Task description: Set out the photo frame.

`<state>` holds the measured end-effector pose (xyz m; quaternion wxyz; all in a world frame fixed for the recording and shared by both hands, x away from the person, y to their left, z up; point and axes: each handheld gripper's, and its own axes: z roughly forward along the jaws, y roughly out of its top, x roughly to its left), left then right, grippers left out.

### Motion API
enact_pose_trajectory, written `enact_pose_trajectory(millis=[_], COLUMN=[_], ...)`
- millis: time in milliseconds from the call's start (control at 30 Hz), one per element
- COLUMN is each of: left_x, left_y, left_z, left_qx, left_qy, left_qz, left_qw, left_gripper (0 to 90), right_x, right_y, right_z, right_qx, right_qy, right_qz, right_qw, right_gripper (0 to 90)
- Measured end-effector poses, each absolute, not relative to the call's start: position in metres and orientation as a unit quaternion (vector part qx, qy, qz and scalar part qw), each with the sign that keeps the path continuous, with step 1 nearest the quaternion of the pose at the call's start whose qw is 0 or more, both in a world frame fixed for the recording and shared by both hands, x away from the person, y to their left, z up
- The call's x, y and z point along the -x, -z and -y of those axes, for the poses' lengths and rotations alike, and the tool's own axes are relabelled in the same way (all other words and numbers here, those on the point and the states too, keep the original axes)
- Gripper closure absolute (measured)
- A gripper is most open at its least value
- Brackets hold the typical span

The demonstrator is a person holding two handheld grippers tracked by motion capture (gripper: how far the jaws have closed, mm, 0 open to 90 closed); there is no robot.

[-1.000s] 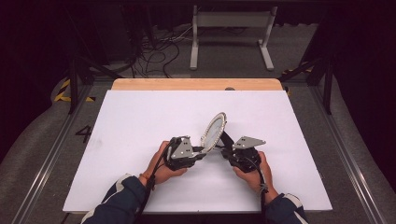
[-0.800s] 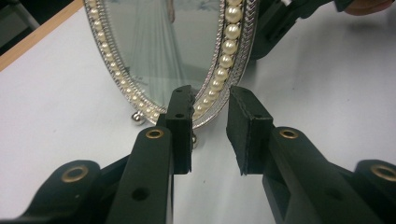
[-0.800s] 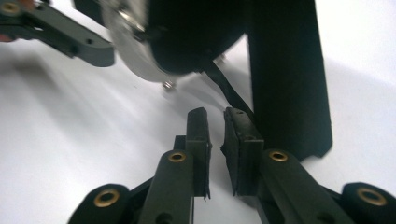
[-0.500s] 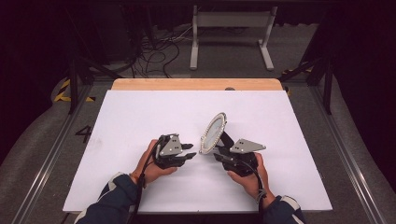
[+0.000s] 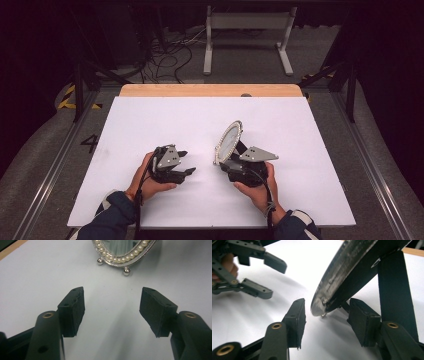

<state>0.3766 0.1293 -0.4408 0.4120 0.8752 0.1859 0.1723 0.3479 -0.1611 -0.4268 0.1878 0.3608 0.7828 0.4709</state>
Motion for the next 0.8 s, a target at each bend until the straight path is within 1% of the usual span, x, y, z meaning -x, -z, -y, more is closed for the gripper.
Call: enact_pose_trajectory(millis=[67,267,333,567,667,800], left_x=[-0.376,-0.374,-0.374,-0.374,-0.374,-0.373], left_y=[0.442,0.442,0.442,0.442,0.442,0.441], left_z=[-0.132,-0.132,-0.130,-0.130,-0.129,-0.129], left_qx=[-0.875,-0.874,-0.877,-0.879,-0.880,-0.880], left_qy=[-0.173,-0.172,-0.173,-0.174,-0.174,-0.175], left_qz=[-0.195,-0.191,-0.187,-0.186,-0.182,-0.180], left_qw=[0.409,0.412,0.408,0.404,0.403,0.403], left_gripper=[31.3,27.4,26.5,25.7,25.7,25.4], right_x=[-0.350,-0.357,-0.358,-0.361,-0.360,-0.359], right_y=[0.427,0.427,0.428,0.432,0.432,0.431], right_z=[0.159,0.155,0.153,0.150,0.149,0.151], right_qx=[-0.369,-0.389,-0.390,-0.400,-0.400,-0.400], right_qy=[-0.472,-0.479,-0.482,-0.486,-0.481,-0.478], right_qz=[-0.778,-0.763,-0.760,-0.754,-0.756,-0.759], right_qw=[0.189,0.192,0.195,0.190,0.194,0.187], right_gripper=[45.9,46.5,48.5,48.8,50.1,53.3])
